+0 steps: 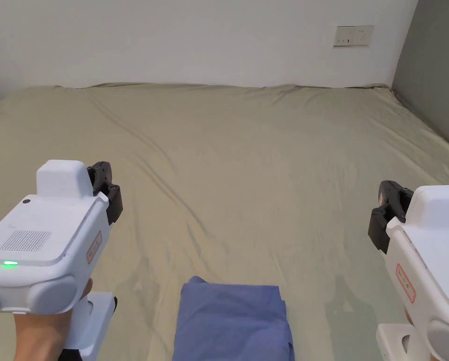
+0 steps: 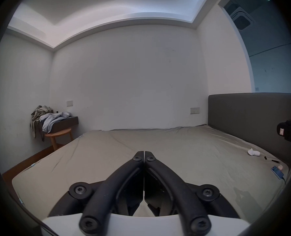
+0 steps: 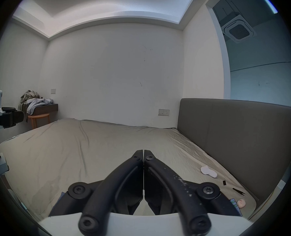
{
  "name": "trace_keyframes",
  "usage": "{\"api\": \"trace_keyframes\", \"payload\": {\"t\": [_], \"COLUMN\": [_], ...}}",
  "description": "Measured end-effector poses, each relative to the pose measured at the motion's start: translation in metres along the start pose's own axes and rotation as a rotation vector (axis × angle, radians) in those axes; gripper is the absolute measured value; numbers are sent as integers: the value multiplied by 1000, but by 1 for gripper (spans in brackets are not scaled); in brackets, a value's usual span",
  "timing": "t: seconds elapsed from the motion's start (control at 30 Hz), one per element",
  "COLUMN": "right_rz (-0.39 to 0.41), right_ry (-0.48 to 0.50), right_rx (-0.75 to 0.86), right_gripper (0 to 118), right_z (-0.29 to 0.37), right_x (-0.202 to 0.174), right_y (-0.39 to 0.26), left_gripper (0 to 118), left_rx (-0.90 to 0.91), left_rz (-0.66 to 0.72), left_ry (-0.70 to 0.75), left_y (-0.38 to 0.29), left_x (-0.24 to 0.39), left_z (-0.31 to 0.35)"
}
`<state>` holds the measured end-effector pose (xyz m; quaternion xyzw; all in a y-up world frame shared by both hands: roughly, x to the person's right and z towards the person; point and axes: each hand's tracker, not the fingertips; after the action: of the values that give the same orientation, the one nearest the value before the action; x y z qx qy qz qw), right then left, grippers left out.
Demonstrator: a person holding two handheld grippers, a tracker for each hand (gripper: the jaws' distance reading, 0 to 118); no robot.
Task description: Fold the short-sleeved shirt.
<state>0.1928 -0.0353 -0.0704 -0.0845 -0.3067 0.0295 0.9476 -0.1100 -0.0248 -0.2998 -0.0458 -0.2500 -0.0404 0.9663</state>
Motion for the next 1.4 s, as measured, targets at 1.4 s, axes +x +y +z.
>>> {"api": "trace_keyframes", "payload": {"t": [1.4], "right_rz": [-38], "right_ry": [276], "right_rx": [-732], "right_gripper": [2], "right_z": [-67], "right_x": [-117], "right_y": [-209], "left_gripper": [34], "left_rx": [-657], "left_rz": [351], "left_ry": [-305], "left_y": [-113], "left_x": [-1], "left_z": [-56]}}
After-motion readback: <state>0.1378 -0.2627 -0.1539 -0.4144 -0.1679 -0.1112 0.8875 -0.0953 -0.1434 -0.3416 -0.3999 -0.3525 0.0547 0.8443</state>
